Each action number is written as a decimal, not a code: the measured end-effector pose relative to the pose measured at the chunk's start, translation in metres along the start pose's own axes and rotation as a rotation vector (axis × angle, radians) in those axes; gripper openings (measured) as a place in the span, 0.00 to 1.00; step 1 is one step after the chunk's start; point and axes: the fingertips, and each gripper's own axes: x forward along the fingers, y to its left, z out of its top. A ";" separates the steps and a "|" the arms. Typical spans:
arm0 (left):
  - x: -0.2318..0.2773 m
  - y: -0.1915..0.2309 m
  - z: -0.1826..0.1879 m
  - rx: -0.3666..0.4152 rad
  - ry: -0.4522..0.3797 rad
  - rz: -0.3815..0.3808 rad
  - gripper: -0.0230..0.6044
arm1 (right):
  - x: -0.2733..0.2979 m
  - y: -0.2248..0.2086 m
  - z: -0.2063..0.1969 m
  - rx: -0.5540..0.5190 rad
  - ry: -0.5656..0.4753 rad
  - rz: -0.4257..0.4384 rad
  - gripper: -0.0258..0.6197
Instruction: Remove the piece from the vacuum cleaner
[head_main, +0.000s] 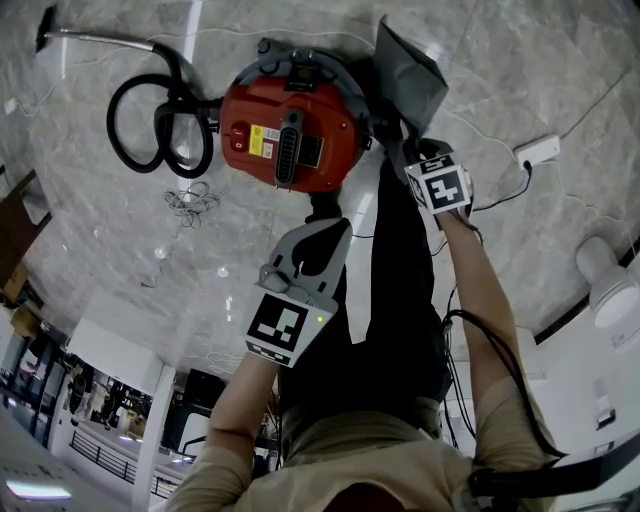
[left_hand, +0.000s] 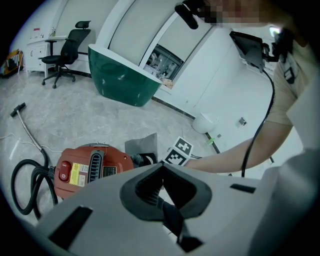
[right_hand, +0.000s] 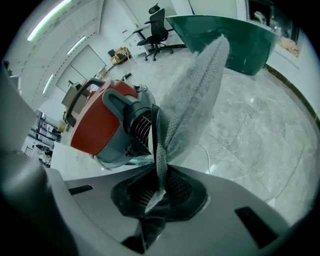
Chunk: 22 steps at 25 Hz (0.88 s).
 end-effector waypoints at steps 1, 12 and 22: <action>0.000 0.000 0.000 -0.001 -0.001 0.000 0.03 | 0.000 0.000 0.000 0.006 -0.005 -0.001 0.09; -0.001 0.002 -0.004 -0.002 -0.001 0.010 0.03 | 0.004 -0.005 0.000 0.000 -0.018 -0.018 0.08; 0.005 -0.001 -0.002 -0.003 0.000 0.001 0.03 | 0.006 -0.010 0.001 -0.013 -0.027 -0.023 0.08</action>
